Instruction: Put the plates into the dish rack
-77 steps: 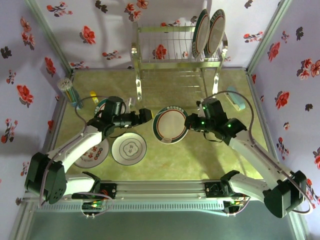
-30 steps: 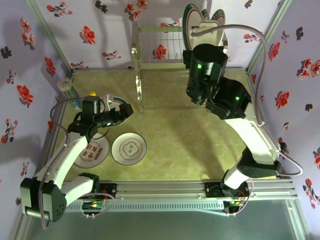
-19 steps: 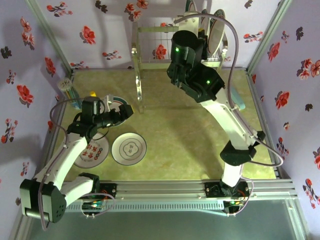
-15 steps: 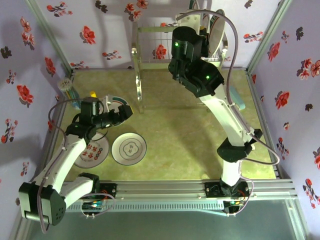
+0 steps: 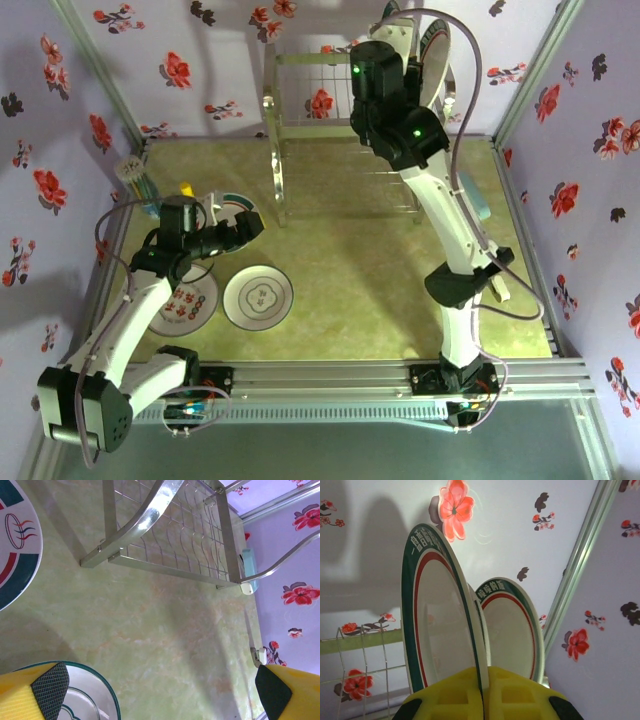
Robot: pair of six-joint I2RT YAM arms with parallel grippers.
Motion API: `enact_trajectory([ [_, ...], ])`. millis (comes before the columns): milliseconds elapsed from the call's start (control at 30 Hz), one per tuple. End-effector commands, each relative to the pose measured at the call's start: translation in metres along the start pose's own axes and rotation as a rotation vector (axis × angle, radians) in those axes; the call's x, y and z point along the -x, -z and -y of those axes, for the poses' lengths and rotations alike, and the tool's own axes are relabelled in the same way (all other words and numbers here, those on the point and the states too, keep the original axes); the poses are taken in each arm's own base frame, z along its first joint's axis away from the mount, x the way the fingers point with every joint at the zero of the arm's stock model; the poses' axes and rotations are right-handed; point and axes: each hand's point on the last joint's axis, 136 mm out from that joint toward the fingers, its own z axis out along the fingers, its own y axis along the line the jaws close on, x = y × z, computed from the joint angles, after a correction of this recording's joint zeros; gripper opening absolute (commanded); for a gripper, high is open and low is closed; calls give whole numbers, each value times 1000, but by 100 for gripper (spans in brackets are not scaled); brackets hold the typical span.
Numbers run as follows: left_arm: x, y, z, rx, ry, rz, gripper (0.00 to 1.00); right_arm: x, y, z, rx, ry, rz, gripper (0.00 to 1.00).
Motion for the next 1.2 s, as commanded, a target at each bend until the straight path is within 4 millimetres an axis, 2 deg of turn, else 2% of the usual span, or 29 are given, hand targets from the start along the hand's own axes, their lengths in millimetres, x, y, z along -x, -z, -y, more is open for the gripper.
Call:
enact_trajectory([
  [0, 0, -1, -6, 17, -17, -7, 100, 6, -4, -4, 32, -89, 11, 0],
  [467, 3, -7, -13, 36, -20, -21, 100, -18, -31, -26, 39, -94, -20, 0],
  [767, 2, -11, -18, 43, -17, -31, 100, -27, -42, -26, 5, -90, -31, 0],
  [1167, 3, -14, -22, 47, -16, -37, 100, -42, -54, -36, -4, -64, -52, 0],
])
